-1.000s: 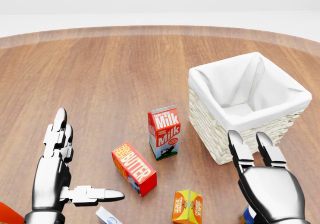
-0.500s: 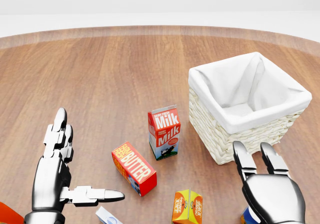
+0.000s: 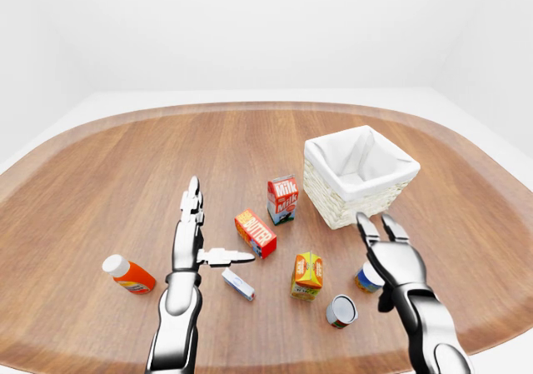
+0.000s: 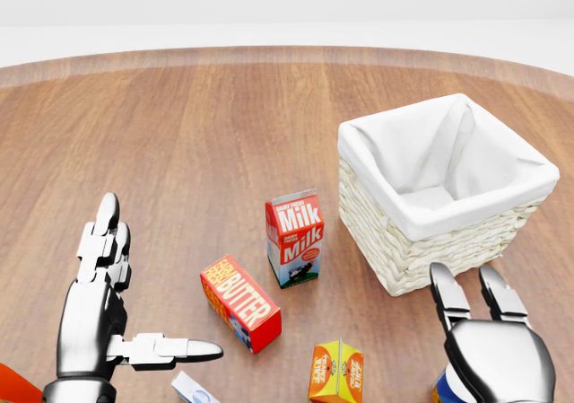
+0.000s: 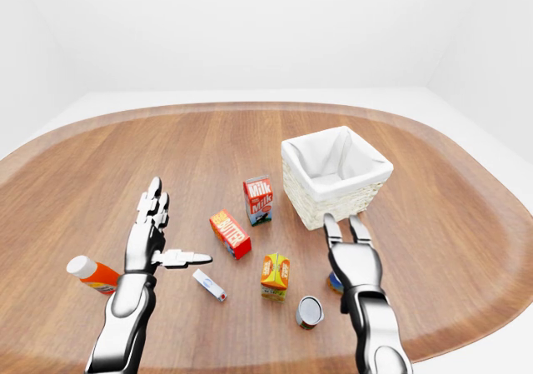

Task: Pick up the alphabet soup and the tomato sauce, and put them in the basket.

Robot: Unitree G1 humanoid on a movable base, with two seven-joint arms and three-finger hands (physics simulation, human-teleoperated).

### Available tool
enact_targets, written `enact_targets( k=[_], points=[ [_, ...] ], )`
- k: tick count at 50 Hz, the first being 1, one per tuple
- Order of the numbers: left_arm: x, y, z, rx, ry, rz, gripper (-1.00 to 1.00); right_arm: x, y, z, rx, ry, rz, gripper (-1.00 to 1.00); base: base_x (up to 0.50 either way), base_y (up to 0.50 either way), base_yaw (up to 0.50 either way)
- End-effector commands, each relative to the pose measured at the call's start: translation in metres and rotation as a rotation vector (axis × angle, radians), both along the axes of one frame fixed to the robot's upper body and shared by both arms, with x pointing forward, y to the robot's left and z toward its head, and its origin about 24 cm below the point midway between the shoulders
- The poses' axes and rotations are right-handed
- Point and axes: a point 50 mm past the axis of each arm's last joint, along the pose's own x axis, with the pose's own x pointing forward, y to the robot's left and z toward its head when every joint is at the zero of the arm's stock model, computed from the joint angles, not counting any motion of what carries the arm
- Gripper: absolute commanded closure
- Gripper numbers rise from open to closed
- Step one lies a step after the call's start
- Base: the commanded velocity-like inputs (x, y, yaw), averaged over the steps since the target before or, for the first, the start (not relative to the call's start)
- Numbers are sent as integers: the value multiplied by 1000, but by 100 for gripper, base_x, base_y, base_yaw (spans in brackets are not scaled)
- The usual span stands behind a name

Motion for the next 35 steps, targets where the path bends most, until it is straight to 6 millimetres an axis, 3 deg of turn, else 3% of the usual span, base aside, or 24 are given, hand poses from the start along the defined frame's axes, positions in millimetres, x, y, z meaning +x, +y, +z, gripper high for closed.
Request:
enact_targets(
  k=[1,35],
  points=[
    [0,0,0,-18,-2,-7,-100,-1,-6,-10,-16,24,-21,-100,0,0,0],
    [0,0,0,-18,-2,-7,-100,5,-19,-30,-22,59,-58,-100,0,0,0]
  ],
)
